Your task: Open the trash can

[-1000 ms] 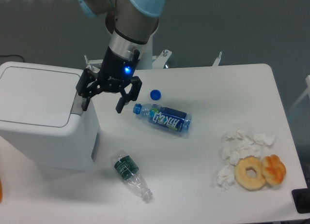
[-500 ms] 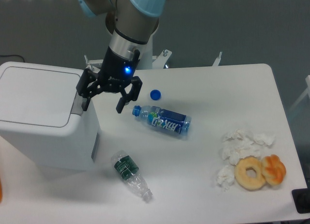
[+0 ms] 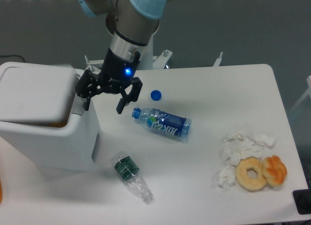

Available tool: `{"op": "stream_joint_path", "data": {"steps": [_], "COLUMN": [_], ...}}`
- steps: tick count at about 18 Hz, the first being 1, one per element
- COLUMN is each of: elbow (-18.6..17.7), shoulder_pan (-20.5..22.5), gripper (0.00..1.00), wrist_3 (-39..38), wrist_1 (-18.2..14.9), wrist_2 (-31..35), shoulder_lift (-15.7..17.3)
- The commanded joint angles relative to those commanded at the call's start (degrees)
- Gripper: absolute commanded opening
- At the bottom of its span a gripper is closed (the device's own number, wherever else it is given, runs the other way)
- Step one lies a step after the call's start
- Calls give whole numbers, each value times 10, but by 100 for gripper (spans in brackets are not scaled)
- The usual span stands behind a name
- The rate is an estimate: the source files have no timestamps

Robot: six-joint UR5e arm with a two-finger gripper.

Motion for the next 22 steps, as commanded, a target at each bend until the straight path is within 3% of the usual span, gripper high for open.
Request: {"op": "stream_joint_path", "data": {"steps": [7,13,16,22], "elbow": [15,64,65,71], "shoulder_pan": [4,30,50,87], "gripper": [100,100,100,100], "wrist_3": [0,28,110,350], "wrist_1": [1,1,2,4], "wrist_2": [-2,3,3,12], "shoulder_lift": [0,1,1,2]}}
